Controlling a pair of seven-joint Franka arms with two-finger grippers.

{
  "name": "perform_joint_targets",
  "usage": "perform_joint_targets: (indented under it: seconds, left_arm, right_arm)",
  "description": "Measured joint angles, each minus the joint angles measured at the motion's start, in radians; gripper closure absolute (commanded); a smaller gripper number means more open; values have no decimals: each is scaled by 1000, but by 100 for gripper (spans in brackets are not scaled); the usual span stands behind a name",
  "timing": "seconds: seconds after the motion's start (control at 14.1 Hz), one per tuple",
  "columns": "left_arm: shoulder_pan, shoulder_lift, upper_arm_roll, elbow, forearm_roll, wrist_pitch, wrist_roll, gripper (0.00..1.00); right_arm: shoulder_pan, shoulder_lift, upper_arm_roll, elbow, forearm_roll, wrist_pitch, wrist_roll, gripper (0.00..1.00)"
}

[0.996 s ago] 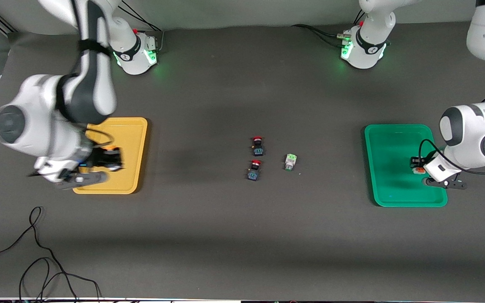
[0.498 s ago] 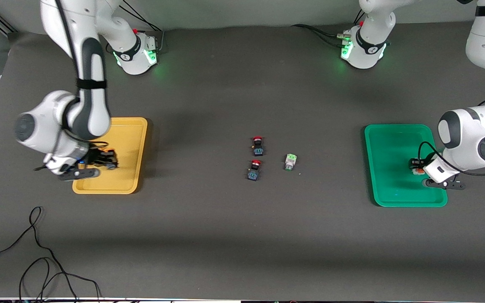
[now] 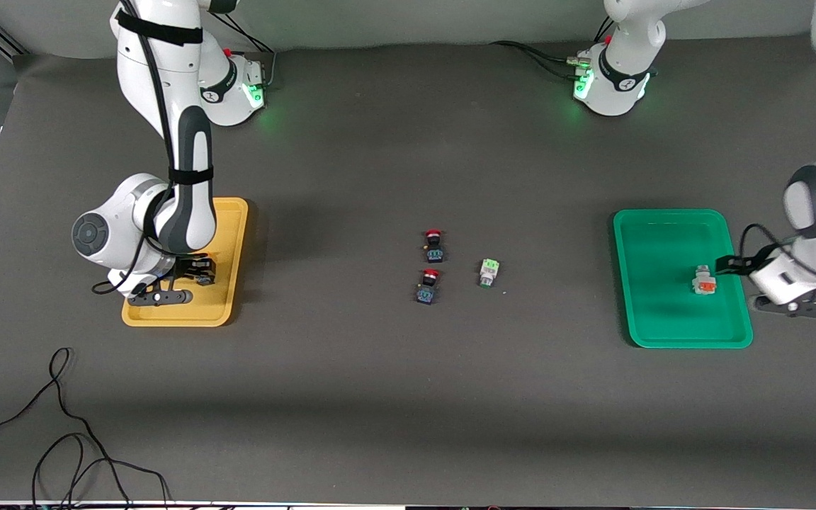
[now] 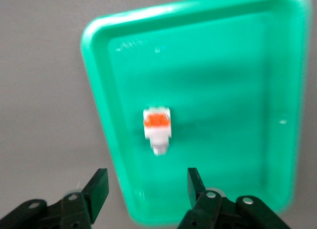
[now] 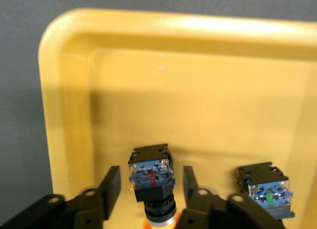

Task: Place green and yellow buttons in trays
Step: 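Open both grippers, releasing the buttons into the yellow and green trays, then raise the right gripper away while the left gripper reaches the green-capped button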

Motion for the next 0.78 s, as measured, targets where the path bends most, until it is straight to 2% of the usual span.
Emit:
perform_joint_targets:
  seconds: [0.14, 0.28, 0.43, 0.64, 0.78]
  left_arm:
    - [-4, -40, -37, 134, -29, -203, -1, 1]
    - [-15, -54, -69, 269, -66, -366, -18, 0]
    - [-39, -53, -107, 344, -90, -439, -114, 0]
    - [-108, -38, -190, 359, -113, -442, -305, 0]
    - [-181, -11, -221, 361, -118, -408, -410, 0]
  right_arm:
    - [5, -7, -17, 34, -2, -44, 3, 0]
    - [28, -12, -78, 95, -32, -142, 16, 0]
    - [60, -23, -153, 185, -94, -273, 58, 0]
    - [113, -39, -275, 323, -132, -479, 92, 0]
    - [141, -47, -333, 394, -161, -567, 104, 0]
